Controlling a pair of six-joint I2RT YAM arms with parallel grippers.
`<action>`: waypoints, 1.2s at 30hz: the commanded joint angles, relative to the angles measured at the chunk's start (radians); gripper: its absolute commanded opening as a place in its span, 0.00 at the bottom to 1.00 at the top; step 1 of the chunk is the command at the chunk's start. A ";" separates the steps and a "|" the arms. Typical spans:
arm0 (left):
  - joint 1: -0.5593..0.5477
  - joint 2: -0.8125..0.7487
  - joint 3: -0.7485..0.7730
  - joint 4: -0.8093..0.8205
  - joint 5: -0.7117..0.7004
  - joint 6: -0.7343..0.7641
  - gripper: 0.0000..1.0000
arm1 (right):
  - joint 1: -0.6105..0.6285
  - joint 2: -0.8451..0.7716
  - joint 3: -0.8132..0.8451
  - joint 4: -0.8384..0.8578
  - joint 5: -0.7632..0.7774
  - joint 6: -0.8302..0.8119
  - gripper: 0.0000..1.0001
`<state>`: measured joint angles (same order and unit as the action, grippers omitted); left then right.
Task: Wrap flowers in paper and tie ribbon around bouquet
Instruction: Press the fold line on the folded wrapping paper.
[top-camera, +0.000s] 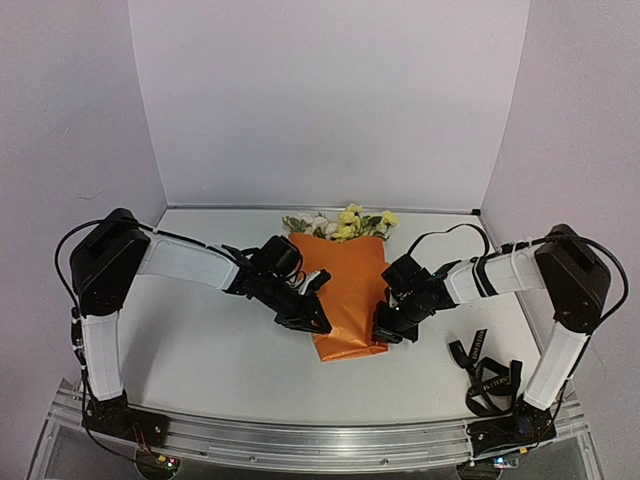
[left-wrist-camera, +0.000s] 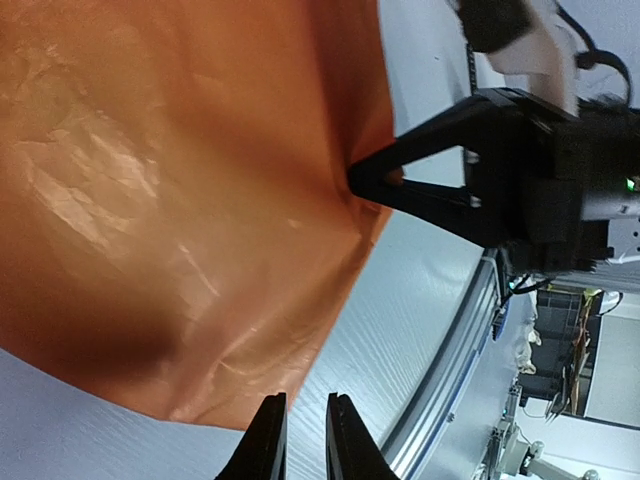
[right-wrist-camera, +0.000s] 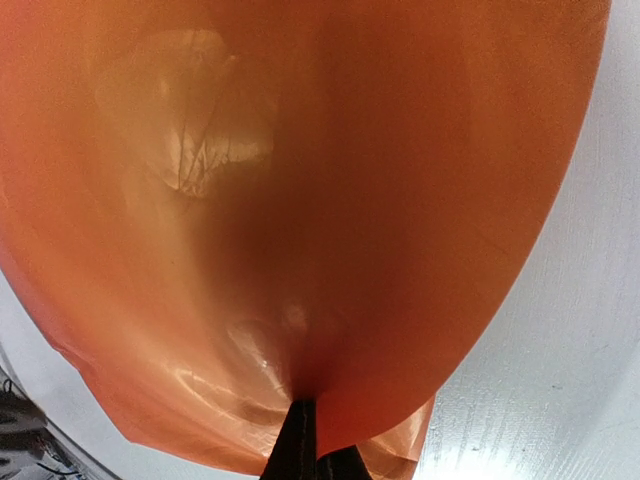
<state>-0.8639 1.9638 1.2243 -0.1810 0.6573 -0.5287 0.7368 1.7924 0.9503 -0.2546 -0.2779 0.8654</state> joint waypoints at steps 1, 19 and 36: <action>0.006 0.071 0.052 0.015 -0.018 -0.003 0.16 | 0.009 0.034 -0.032 -0.026 0.035 0.002 0.00; 0.127 0.192 0.103 0.115 -0.124 -0.193 0.23 | 0.011 0.044 -0.047 -0.026 0.020 -0.006 0.00; 0.333 0.351 0.291 0.135 -0.087 -0.288 0.25 | 0.013 0.062 -0.055 -0.006 0.011 -0.001 0.00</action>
<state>-0.5875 2.2414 1.4316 -0.0192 0.6054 -0.7930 0.7373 1.7956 0.9344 -0.2037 -0.2903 0.8650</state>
